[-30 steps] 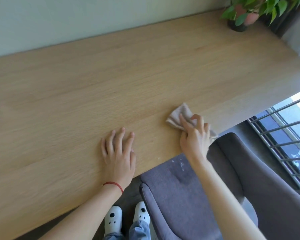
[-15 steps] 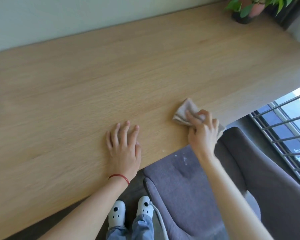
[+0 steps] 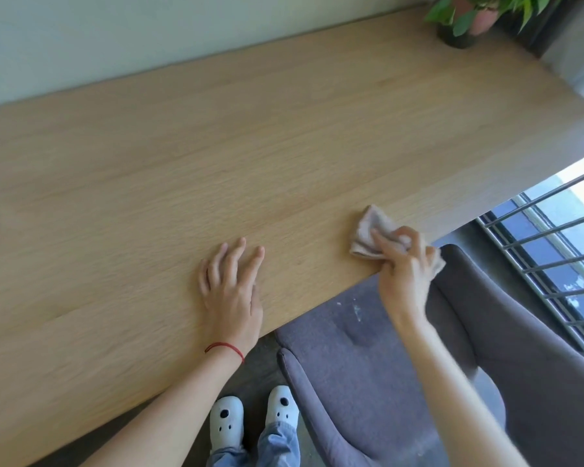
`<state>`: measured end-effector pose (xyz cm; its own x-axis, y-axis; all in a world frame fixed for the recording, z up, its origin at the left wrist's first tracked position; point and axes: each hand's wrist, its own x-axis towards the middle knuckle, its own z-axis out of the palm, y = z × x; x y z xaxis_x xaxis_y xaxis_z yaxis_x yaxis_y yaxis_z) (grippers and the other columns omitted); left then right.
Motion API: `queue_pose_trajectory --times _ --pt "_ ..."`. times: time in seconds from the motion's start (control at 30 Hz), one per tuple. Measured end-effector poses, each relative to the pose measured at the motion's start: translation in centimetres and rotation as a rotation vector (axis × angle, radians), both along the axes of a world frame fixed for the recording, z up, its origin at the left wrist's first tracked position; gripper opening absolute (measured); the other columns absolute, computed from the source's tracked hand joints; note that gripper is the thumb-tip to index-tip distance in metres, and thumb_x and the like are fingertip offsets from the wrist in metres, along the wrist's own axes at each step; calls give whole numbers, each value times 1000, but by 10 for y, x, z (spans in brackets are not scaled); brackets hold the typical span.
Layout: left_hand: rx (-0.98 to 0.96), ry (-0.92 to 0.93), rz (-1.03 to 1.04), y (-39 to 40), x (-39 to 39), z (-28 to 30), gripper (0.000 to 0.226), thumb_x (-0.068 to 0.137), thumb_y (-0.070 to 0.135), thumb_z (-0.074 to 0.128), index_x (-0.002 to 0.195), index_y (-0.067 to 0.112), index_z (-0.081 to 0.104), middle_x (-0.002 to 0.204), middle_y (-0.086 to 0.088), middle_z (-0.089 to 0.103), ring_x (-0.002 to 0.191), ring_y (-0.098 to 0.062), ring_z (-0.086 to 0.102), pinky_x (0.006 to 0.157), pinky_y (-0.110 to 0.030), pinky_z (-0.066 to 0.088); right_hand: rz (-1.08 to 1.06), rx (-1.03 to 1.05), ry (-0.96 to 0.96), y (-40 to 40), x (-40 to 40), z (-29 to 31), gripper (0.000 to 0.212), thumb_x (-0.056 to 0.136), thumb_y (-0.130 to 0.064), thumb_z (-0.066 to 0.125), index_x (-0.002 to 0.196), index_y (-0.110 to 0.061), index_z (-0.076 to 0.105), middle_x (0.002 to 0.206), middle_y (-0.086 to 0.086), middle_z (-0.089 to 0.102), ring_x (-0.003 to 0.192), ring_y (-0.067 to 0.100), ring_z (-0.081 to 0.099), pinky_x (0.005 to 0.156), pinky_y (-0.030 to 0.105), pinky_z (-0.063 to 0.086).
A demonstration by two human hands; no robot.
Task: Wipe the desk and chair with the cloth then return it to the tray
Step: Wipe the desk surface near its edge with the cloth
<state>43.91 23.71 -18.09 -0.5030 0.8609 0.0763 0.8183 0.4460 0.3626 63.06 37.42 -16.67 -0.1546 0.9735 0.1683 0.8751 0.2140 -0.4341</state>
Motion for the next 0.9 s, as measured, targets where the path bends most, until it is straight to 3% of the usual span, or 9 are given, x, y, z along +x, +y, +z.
queue_pose_trajectory --times 0.07,0.13,0.23,0.3,0.4,0.53,0.67,0.8,0.9 --pt "-5 -10 9 0 1 0 55 78 2 61 129 23 57 141 -5 50 132 -34 42 105 -58 32 124 37 20 -44 -26 -6 63 69 9 46 111 -32 70 118 8 61 94 31 43 86 44 37" --pt "-6 -16 14 1 0 0 60 74 -1 61 129 24 57 142 -5 50 132 -34 41 105 -58 32 381 49 3 -84 -34 -15 55 76 1 47 112 -35 69 117 3 61 90 27 44 80 39 42" --pt "-3 -9 11 0 0 -1 62 74 -2 61 130 24 56 142 -6 49 133 -35 40 106 -59 31 687 83 -38 -67 -7 -15 47 86 -7 44 115 -37 66 125 -3 52 89 25 47 79 37 45" --pt "6 -3 15 0 0 -2 58 77 0 62 130 23 56 142 -6 50 133 -35 41 106 -58 31 550 111 -59 -24 15 -12 51 82 0 45 111 -33 69 122 2 58 86 29 46 82 41 44" --pt "12 18 22 0 0 -3 52 81 6 54 130 24 56 142 -6 50 132 -34 41 105 -57 32 140 18 -74 44 42 -4 63 77 13 42 115 -29 68 126 8 57 93 34 42 89 51 41" --pt "7 34 23 -1 0 -5 53 82 19 37 130 25 56 142 -5 50 132 -33 41 105 -56 32 -169 -30 -61 61 25 1 60 83 7 42 124 -32 62 130 4 51 102 36 40 92 51 38" --pt "26 51 26 -2 -1 -8 55 80 20 33 129 25 57 141 -4 50 131 -33 42 105 -55 30 21 44 -51 -13 -19 -6 62 77 8 51 121 -33 64 123 6 57 97 34 44 83 40 34" --pt "36 54 21 -1 -1 -9 55 79 19 33 128 25 57 141 -4 50 131 -33 41 106 -53 27 343 -2 -30 -74 -24 -8 62 75 8 58 120 -35 64 121 3 60 88 29 49 57 32 48" --pt "30 57 8 -1 -2 -11 57 78 17 35 130 26 55 143 -4 48 132 -32 38 107 -52 25 578 -38 -60 -73 11 -6 54 80 4 54 120 -32 63 125 4 58 94 30 49 58 33 51"
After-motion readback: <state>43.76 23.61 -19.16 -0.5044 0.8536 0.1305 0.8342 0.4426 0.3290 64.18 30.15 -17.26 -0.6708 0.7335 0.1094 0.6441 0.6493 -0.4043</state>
